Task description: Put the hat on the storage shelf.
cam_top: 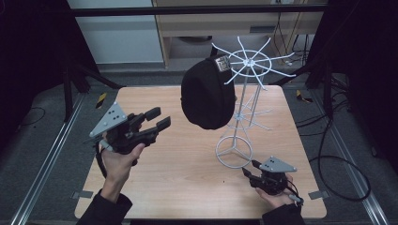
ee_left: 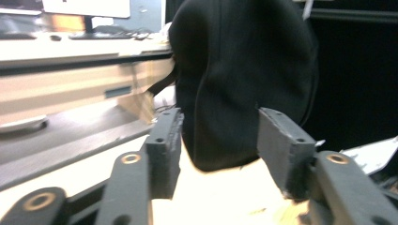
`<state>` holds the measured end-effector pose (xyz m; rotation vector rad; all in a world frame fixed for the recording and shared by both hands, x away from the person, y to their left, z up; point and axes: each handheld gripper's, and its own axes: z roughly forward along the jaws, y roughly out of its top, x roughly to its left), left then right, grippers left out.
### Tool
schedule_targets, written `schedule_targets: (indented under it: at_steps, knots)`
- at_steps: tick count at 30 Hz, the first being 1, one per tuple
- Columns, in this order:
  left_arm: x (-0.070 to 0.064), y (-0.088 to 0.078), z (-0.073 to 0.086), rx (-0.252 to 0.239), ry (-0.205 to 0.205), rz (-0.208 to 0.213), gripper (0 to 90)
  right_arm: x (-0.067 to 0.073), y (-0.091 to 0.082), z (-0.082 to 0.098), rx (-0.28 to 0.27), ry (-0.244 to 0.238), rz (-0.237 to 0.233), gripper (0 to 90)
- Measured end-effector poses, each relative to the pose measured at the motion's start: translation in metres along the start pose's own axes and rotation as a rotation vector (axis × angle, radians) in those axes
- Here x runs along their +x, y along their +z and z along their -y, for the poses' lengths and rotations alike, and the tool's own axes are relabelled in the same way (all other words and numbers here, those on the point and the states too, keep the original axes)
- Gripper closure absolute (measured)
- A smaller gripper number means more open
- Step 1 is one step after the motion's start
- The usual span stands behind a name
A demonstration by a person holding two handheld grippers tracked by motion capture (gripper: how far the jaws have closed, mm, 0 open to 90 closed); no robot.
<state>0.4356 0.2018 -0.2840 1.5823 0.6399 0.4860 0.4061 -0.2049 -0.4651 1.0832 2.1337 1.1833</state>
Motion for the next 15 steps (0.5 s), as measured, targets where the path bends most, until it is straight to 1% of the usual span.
schedule_targets:
  at_steps: [1,2,3,4,6,7,9,10,11,12,13,14,15]
  knots:
    - [0.003,-0.004,0.007,0.010,-0.004,-0.013,45.8,0.000,0.000,0.000,0.000,0.003,0.003,50.3]
    - [0.006,-0.008,0.014,0.027,-0.007,-0.027,45.8,0.000,0.000,0.000,0.000,0.003,0.003,50.3]
    - [0.009,-0.013,0.025,0.049,-0.011,-0.048,43.7,0.000,0.000,0.001,0.003,0.007,0.006,49.6]
    - [0.012,-0.016,0.031,0.060,-0.019,-0.060,42.0,-0.001,0.001,0.001,0.002,0.005,0.009,48.6]
    - [0.019,-0.023,0.049,0.095,-0.043,-0.096,39.0,-0.001,0.001,0.001,0.002,0.014,0.014,46.7]
    - [0.023,-0.027,0.060,0.124,-0.054,-0.118,37.9,-0.002,0.001,0.002,-0.001,0.015,0.019,45.4]
    - [0.030,-0.032,0.080,0.164,-0.078,-0.152,35.4,-0.003,0.002,0.003,-0.004,0.015,0.031,42.5]
    - [0.033,-0.035,0.093,0.195,-0.095,-0.169,34.2,-0.004,0.002,0.003,-0.005,0.019,0.036,41.2]
    - [0.035,-0.036,0.098,0.210,-0.099,-0.174,33.5,-0.004,0.001,0.004,-0.005,0.031,0.041,39.6]
    - [0.038,-0.037,0.107,0.231,-0.113,-0.187,32.9,-0.005,0.002,0.004,-0.006,0.027,0.048,38.4]
    - [0.040,-0.038,0.117,0.250,-0.128,-0.199,32.1,-0.006,0.002,0.005,-0.006,0.034,0.056,37.2]
    - [0.043,-0.038,0.128,0.277,-0.142,-0.213,31.8,-0.007,0.002,0.005,-0.007,0.039,0.059,36.1]
    - [0.045,-0.038,0.136,0.312,-0.144,-0.221,31.0,-0.008,0.002,0.006,-0.007,0.041,0.069,34.4]
